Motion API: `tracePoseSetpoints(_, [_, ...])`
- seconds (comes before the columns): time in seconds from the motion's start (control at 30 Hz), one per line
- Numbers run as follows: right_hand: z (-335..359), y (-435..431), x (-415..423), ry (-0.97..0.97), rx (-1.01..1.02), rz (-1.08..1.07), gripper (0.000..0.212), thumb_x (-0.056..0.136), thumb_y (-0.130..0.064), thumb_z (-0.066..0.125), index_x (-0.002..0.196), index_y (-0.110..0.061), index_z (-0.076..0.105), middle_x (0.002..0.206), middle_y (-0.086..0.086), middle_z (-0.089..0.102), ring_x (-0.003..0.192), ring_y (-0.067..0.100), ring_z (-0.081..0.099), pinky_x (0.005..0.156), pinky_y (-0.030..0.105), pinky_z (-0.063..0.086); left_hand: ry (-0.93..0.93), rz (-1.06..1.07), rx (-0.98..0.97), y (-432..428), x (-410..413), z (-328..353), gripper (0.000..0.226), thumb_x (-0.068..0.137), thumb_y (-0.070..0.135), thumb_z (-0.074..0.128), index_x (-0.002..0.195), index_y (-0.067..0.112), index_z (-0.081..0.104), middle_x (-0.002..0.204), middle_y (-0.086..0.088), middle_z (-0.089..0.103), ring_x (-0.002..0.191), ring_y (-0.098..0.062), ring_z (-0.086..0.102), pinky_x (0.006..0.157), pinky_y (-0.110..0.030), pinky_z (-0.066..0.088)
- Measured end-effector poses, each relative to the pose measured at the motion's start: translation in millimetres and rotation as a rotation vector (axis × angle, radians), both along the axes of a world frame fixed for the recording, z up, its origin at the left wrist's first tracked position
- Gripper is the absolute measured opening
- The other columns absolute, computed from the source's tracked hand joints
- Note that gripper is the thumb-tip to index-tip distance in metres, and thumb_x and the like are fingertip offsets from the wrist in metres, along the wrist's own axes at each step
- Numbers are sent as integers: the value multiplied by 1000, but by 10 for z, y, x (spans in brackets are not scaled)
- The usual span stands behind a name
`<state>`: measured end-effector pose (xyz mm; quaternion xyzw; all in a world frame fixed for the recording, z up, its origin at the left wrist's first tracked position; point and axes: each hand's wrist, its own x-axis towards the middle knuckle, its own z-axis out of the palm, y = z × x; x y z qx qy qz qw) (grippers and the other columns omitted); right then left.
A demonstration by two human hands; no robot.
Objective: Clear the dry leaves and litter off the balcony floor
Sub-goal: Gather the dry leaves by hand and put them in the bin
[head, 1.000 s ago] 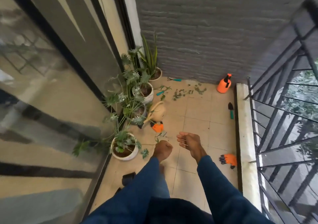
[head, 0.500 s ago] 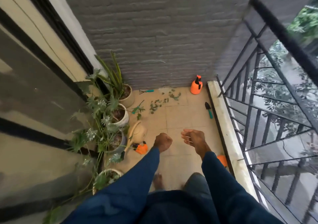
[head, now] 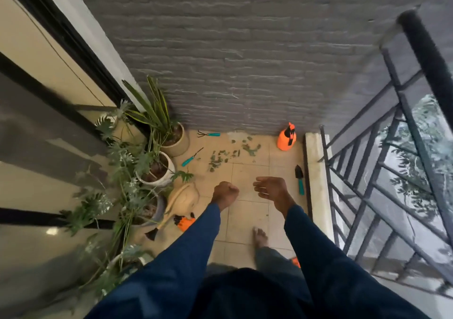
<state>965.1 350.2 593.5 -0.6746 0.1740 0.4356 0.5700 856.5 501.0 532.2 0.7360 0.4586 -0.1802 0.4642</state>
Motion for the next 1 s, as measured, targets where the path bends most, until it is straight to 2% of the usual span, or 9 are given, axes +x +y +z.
tracePoseSetpoints(0.2, [-45,290,865,5,-1,156,23,98,-1,50,105,1,72,92,15,76,72,22,72,66,31,57,-7,126,3,119,602,118,29,85,30,59,83,7,76,84,-6,76,79,-27,74,72,-43,63])
tracePoseSetpoints(0.33, [-140,591,1234,17,-31,212,21,98,-4,53,103,-2,73,92,12,76,75,21,73,69,32,57,-1,160,-10,313,910,139,25,89,25,61,88,8,79,91,-7,78,85,-25,74,76,-38,63])
tracePoseSetpoints(0.5, [-235,948,1703,1,-42,266,18,99,-5,55,96,-5,73,96,13,76,80,22,74,72,32,58,-40,244,-54,692,1412,-11,21,91,23,65,91,8,80,96,-10,78,92,-28,74,81,-38,63])
tracePoseSetpoints(0.6, [-357,1092,1967,-3,-45,276,17,97,-4,57,103,-1,73,100,16,75,84,26,72,72,32,57,-14,265,-132,868,1694,-200,23,85,27,66,93,9,79,100,-11,77,93,-29,74,79,-37,63])
tracePoseSetpoints(0.67, [-436,1184,2138,6,-56,267,19,95,-3,58,107,3,72,101,18,74,86,29,70,68,31,57,-2,282,-170,974,1812,-623,36,74,36,63,94,9,77,103,-15,76,97,-35,73,82,-44,63])
tracePoseSetpoints(0.77, [-649,1409,2460,31,-95,278,20,97,-3,57,111,5,69,101,20,73,85,31,69,69,33,55,15,286,-200,1097,2054,-861,44,71,37,56,97,7,76,100,-15,76,97,-38,73,84,-49,62])
tracePoseSetpoints(0.83, [-830,1519,2638,24,-121,296,20,99,-4,55,111,4,69,102,21,74,86,31,70,68,32,55,10,283,-217,1133,2226,-593,38,80,32,59,101,6,77,103,-15,76,99,-37,72,87,-45,62])
tracePoseSetpoints(0.9, [-1109,1632,2837,11,-143,322,19,99,-3,55,107,2,72,104,22,74,89,34,71,69,34,55,38,338,-243,1205,2411,-710,29,90,24,62,108,5,76,107,-13,76,102,-33,72,88,-39,61])
tracePoseSetpoints(1.0, [-1589,1792,3113,7,-176,376,16,98,1,57,98,-1,72,102,24,74,92,37,71,75,38,58,67,407,-252,1307,2612,-1088,26,93,22,62,108,6,76,106,-13,76,101,-32,73,85,-39,61])
